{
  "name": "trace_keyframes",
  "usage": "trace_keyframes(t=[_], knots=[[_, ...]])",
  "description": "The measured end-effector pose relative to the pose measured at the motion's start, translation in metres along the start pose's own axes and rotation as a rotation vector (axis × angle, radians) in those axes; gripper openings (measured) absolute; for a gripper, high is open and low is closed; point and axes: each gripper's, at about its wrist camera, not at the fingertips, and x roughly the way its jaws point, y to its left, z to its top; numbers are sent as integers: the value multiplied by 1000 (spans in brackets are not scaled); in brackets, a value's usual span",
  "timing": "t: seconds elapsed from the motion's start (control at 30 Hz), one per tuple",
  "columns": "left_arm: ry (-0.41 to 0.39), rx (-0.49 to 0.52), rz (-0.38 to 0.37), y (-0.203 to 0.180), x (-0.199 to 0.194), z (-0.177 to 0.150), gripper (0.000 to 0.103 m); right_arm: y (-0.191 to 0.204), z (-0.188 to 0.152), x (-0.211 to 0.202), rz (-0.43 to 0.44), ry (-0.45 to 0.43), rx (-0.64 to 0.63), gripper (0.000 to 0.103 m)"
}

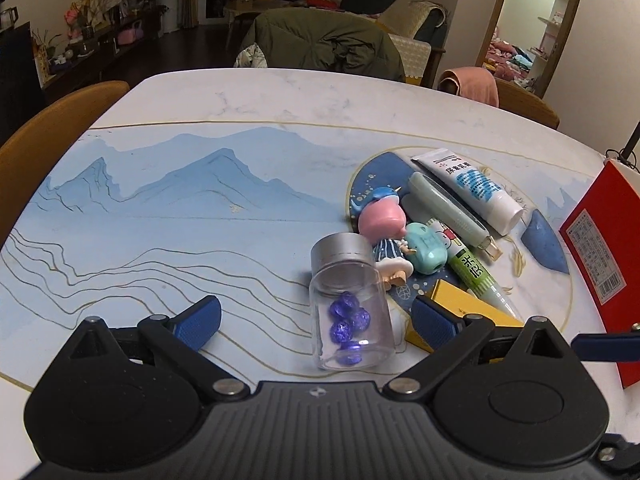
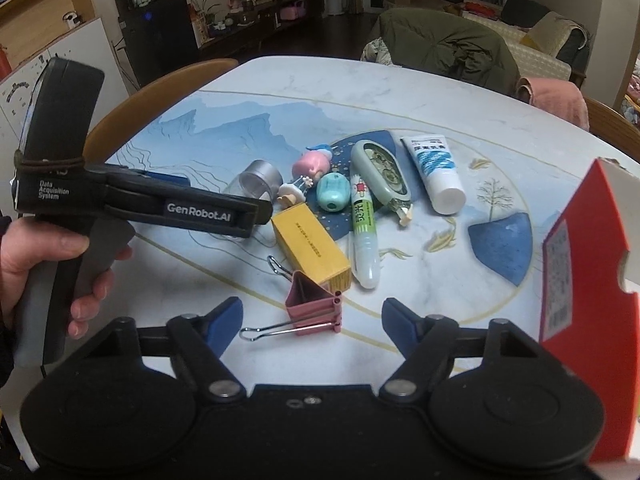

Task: Organize rigid objects
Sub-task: 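Grasp the clear bottle of purple pieces with left gripper while right gripper grasps the pink binder clip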

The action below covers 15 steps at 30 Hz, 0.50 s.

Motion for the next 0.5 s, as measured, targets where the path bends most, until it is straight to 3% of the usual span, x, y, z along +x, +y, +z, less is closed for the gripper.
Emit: trace_keyframes(t=[0.03,0.13,0.5], knots=[[-4,6,5,-1,1,0,100,0,1,3,4,3,1,71],[9,30,6,-3,4,0,81,-1,2,10,20,11,8,67],[13,86,-7,-12,5,-1,47,-2,3,18,12,28,-8,47]])
